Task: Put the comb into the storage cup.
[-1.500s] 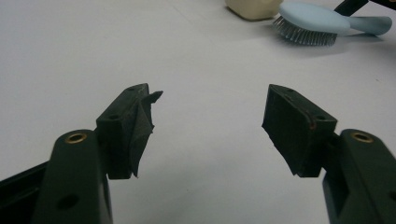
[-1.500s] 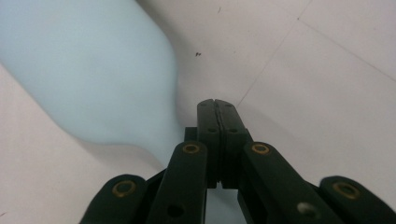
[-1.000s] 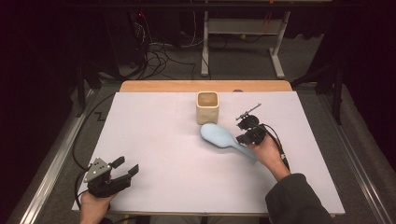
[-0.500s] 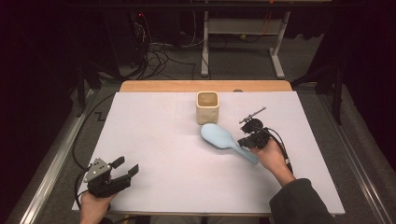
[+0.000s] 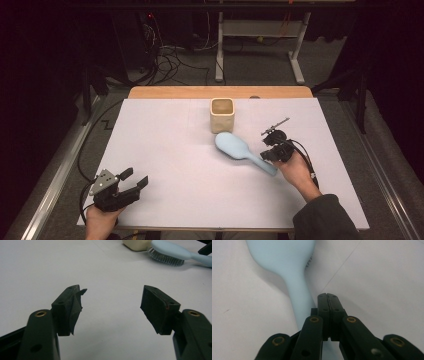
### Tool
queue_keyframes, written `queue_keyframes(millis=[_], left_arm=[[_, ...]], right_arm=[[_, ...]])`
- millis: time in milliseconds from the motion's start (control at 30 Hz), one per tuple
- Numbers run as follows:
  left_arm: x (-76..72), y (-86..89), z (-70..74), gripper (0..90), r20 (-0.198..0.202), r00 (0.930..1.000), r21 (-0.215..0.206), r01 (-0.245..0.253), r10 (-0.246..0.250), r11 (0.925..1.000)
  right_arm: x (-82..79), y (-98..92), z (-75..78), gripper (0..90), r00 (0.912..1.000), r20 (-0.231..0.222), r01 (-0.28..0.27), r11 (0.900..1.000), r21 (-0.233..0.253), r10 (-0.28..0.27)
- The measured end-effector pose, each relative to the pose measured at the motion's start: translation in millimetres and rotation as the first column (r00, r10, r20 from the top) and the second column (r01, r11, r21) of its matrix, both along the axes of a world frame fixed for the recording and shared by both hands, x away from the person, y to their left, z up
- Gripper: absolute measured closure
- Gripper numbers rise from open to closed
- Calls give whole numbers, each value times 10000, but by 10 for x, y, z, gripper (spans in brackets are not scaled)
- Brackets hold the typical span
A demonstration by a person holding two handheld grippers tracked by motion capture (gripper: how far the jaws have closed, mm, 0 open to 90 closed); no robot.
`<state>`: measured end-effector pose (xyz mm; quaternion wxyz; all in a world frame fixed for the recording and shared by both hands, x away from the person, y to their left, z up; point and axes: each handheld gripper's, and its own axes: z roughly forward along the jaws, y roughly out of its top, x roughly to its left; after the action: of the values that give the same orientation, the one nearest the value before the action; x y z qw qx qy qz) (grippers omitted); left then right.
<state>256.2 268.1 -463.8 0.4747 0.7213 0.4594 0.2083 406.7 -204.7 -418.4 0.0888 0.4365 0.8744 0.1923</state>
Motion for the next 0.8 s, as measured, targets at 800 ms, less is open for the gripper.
queue_keyframes(millis=[800], left_arm=[[0,1,1,336,3,10000,21,-27,27,10000]], right_arm=[[-310,98,-50,882,9984,103,-567,9969,539,562]])
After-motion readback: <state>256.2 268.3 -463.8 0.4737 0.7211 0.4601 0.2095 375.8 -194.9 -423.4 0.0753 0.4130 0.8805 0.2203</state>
